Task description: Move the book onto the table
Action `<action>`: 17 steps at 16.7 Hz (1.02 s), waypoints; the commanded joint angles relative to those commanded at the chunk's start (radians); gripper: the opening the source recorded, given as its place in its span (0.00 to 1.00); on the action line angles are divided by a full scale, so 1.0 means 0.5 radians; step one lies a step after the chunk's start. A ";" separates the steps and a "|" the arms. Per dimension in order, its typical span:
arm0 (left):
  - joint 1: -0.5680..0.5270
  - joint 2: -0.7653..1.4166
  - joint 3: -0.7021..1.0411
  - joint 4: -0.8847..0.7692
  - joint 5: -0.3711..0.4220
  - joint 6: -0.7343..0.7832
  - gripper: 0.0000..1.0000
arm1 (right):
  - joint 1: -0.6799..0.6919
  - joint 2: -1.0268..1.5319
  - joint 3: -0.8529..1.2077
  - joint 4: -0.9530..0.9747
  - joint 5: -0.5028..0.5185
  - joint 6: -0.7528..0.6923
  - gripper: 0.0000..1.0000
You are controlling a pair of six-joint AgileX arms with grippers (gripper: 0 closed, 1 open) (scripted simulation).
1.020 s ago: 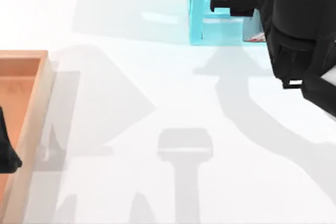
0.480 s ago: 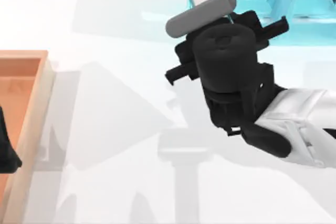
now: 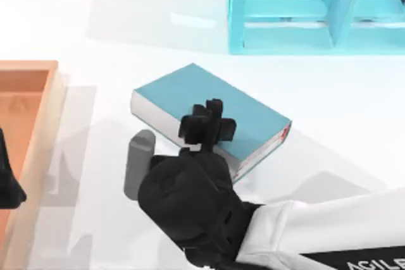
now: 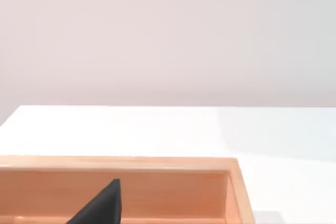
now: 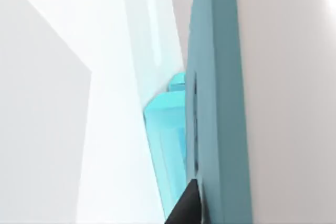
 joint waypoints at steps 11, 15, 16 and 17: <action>0.000 0.000 0.000 0.000 0.000 0.000 1.00 | 0.146 0.067 -0.024 0.004 0.068 -0.242 0.00; 0.000 0.000 0.000 0.000 0.000 0.000 1.00 | 0.167 0.058 -0.025 -0.018 0.086 -0.234 0.00; 0.000 0.000 0.000 0.000 0.000 0.000 1.00 | 0.159 0.068 -0.028 -0.017 0.081 -0.225 0.00; 0.000 0.000 0.000 0.000 0.000 0.000 1.00 | 0.159 0.073 -0.030 -0.010 0.081 -0.225 0.00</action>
